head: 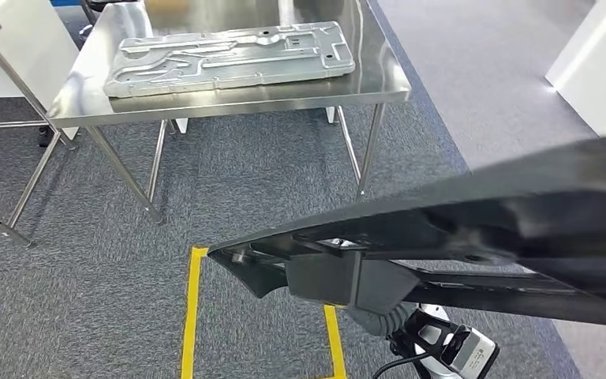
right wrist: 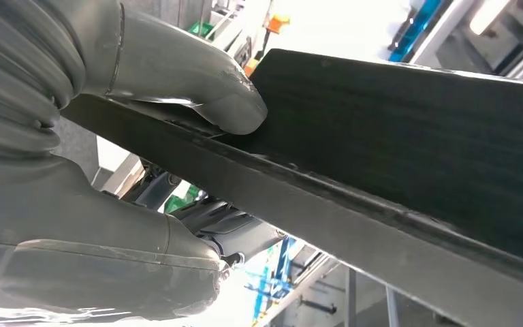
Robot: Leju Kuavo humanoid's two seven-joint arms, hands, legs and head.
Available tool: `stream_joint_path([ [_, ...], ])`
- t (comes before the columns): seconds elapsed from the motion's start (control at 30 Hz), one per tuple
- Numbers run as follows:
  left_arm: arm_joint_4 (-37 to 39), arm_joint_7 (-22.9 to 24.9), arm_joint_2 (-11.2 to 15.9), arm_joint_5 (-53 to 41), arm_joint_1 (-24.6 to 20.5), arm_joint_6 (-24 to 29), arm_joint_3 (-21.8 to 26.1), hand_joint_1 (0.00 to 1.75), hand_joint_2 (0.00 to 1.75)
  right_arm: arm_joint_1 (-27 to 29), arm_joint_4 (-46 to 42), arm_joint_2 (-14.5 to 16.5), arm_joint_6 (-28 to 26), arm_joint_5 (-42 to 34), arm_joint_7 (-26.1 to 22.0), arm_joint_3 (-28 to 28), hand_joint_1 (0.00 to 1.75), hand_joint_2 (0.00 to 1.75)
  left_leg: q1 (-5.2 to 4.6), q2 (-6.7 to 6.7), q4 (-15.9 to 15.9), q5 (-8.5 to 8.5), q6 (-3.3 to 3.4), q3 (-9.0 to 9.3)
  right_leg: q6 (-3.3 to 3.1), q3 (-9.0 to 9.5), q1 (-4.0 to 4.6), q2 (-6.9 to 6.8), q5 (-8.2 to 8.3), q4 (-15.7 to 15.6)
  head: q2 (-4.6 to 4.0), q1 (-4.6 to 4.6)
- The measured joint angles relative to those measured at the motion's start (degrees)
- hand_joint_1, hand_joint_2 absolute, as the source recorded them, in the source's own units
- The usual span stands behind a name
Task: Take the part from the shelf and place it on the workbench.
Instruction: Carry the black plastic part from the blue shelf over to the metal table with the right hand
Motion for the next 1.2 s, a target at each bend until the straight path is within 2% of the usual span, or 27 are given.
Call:
stream_joint_path([
  [0.07,0.0,0.0,0.1,0.0,0.1,0.0,0.1,0.00,1.75,-0.3,0.4,0.0,0.4,-0.9,0.0,0.0,1.75,1.75,-0.46,-0.03,-2.6,1.10,0.73,0.68,0.67,0.52,0.08,-0.19,-0.58,0.2,0.00,0.01],
  [0.1,0.0,0.1,0.1,0.0,0.2,0.0,0.1,0.00,1.75,-0.5,0.6,0.0,0.6,-1.5,0.0,0.0,1.75,1.75,-0.52,-0.10,-2.7,0.79,0.97,0.80,1.02,0.65,0.08,-0.21,-0.62,0.4,0.00,0.01],
  [0.17,0.0,0.2,0.1,0.0,0.3,0.0,0.2,0.00,1.75,-1.1,0.7,0.0,0.9,-2.2,0.0,0.1,1.75,1.75,-0.24,-0.20,-3.4,1.75,1.50,1.68,1.65,0.57,0.05,-0.04,-0.80,1.6,0.00,0.01],
  [0.2,0.0,0.2,0.1,0.0,0.2,0.0,0.2,0.00,1.75,-1.5,0.8,0.0,0.9,-2.4,0.0,0.1,1.75,1.75,-0.11,-0.26,-3.7,1.64,1.73,2.23,1.97,-0.10,-0.01,0.19,-1.35,3.0,0.00,0.02],
  [0.27,0.0,0.2,0.1,0.0,-0.1,0.0,0.3,0.00,1.75,-1.8,0.9,0.0,1.0,-2.7,0.0,0.1,1.75,1.75,0.01,-0.35,-4.0,1.37,2.07,2.92,2.57,-3.52,-0.33,0.66,-3.84,8.7,0.00,0.03],
  [0.33,0.0,0.2,0.1,0.0,-0.2,0.0,0.4,0.00,1.75,-1.5,1.0,0.0,1.0,-2.8,0.0,0.1,1.75,1.75,0.02,-0.51,-4.0,0.91,2.16,3.21,3.00,-8.25,-0.69,0.82,-6.40,15.3,0.00,0.03],
  [0.37,0.0,0.2,0.1,0.0,-0.1,-0.1,0.4,0.00,1.75,-1.3,1.0,0.0,0.9,-2.8,0.0,0.1,1.75,1.75,0.03,-0.59,-4.0,0.63,2.10,3.45,3.15,-9.84,-0.85,0.85,-6.38,16.7,0.00,0.03],
  [0.4,0.0,0.2,0.1,0.0,0.0,-0.1,0.4,0.00,1.75,-1.1,1.0,0.0,0.8,-2.8,0.0,0.1,1.75,1.75,0.05,-0.67,-4.0,0.33,1.99,3.82,3.21,-10.35,-0.98,0.85,-5.04,16.0,0.00,0.03],
  [0.43,0.0,0.2,0.1,0.0,0.1,-0.1,0.4,0.00,1.75,-0.9,1.0,0.0,0.7,-2.8,0.0,0.1,1.75,1.75,0.08,-0.73,-4.0,-0.04,1.84,4.32,3.18,-9.78,-1.08,0.85,-2.58,13.3,0.00,0.03],
  [0.47,0.0,0.1,0.1,0.0,0.1,-0.2,0.4,0.00,1.75,-0.7,1.0,0.0,0.6,-2.8,0.0,0.1,1.75,1.75,0.11,-0.80,-4.0,-0.46,1.65,4.83,3.04,-8.40,-1.15,0.84,0.38,9.1,0.00,0.03],
  [0.5,0.0,0.1,0.1,-0.1,0.1,-0.3,0.4,0.00,1.75,-0.5,0.9,0.0,0.5,-2.7,0.0,0.1,1.75,1.75,0.11,-0.85,-4.1,-0.84,1.40,5.36,2.83,-7.04,-1.06,0.82,2.11,5.3,0.00,0.03],
  [0.53,0.0,0.0,0.1,-0.2,0.0,-0.3,0.4,0.00,1.75,-0.3,0.9,0.0,0.3,-2.7,0.0,0.1,1.75,1.75,0.12,-0.88,-4.2,-1.17,1.09,5.71,2.52,-5.99,-0.91,0.80,2.87,2.5,0.00,0.03],
  [0.57,0.0,0.0,0.1,-0.2,0.0,-0.4,0.4,0.00,1.75,-0.1,0.7,0.0,0.1,-2.6,0.0,0.1,1.75,1.75,0.11,-0.87,-4.4,-1.46,0.74,5.90,2.15,-5.45,-0.73,0.78,3.05,1.1,0.00,0.03],
  [0.63,0.0,0.0,0.1,-0.4,0.1,-0.4,0.4,0.00,1.75,0.6,0.3,-0.1,-0.2,-2.3,0.0,0.1,1.75,1.75,0.04,-0.84,-4.1,-1.45,0.01,6.33,1.31,-5.01,-0.66,0.87,2.86,0.7,0.00,0.03],
  [0.73,0.0,-0.1,0.1,-0.5,0.0,-0.5,0.4,0.00,1.75,1.1,-0.3,-0.1,-0.3,-2.1,0.0,0.1,1.75,1.75,0.14,-0.76,-0.8,-1.87,-0.54,5.65,0.27,-3.38,-0.97,0.91,2.87,0.0,0.00,0.02],
  [0.8,0.0,-0.1,0.1,-0.5,-0.1,-0.5,0.4,0.00,1.75,1.2,-0.6,-0.1,-0.3,-2.0,0.0,0.1,1.75,1.75,0.25,-0.74,4.1,-3.77,-0.73,2.83,-0.08,-2.70,-0.94,0.87,2.36,-0.2,0.00,0.02],
  [0.87,0.0,-0.1,0.1,-0.5,0.0,-0.5,0.4,0.00,1.75,1.5,-0.7,-0.1,-0.3,-2.0,0.0,0.1,1.75,1.75,0.31,-0.74,10.4,-6.52,-1.03,-1.47,-0.26,-2.12,-0.83,0.93,1.68,-0.2,0.00,0.02],
  [0.9,0.0,-0.1,0.2,-0.5,0.1,-0.5,0.4,0.00,1.75,1.7,-0.7,-0.1,-0.3,-2.0,0.0,0.1,1.75,1.75,0.33,-0.74,12.2,-6.97,-1.11,-3.22,-0.28,-1.72,-0.78,1.00,1.28,-0.2,0.00,0.02],
  [0.93,0.0,-0.1,0.2,-0.5,0.2,-0.5,0.4,0.00,1.75,1.9,-0.7,-0.1,-0.3,-2.0,0.0,0.1,1.75,1.75,0.34,-0.73,12.1,-6.21,-1.13,-4.10,-0.25,-1.22,-0.75,1.09,0.85,-0.2,0.00,0.02],
  [0.97,0.0,-0.1,0.2,-0.5,0.3,-0.5,0.4,0.00,1.75,2.0,-0.7,-0.1,-0.3,-2.0,0.0,0.1,1.75,1.75,0.33,-0.73,10.0,-4.20,-1.08,-3.96,-0.16,-0.59,-0.74,1.16,0.40,-0.2,0.00,0.02],
  [1.03,0.0,-0.1,0.2,-0.5,0.4,-0.5,0.4,0.00,1.75,2.1,-0.7,-0.1,-0.3,-2.0,0.0,0.1,1.75,1.75,0.22,-0.67,2.7,0.97,-0.76,-2.08,0.17,0.79,-0.69,1.19,-0.62,-0.2,0.00,0.03],
  [1.07,0.0,-0.1,0.3,-0.5,0.3,-0.5,0.4,0.00,1.75,2.1,-0.8,-0.1,-0.3,-2.0,0.0,0.1,1.75,1.75,0.05,-0.62,-0.2,2.22,-0.48,-1.29,0.44,1.23,-0.65,1.17,-1.09,-0.2,0.00,0.03],
  [1.1,0.0,-0.1,0.3,-0.6,0.4,-0.5,0.4,0.00,1.75,2.1,-0.8,-0.1,-0.3,-2.0,0.0,0.1,1.75,1.75,-0.14,-0.58,-2.0,2.87,-0.12,-0.80,0.77,1.50,-0.62,1.16,-1.49,-0.3,0.00,0.03],
  [1.2,0.0,-0.1,0.4,-0.5,0.4,-0.5,0.4,0.00,1.75,2.2,-1.0,-0.1,-0.3,-1.9,0.0,0.1,1.75,1.75,-0.25,-0.71,-3.1,2.59,1.10,0.12,1.94,1.90,-0.59,1.16,-1.73,0.4,0.00,0.03],
])
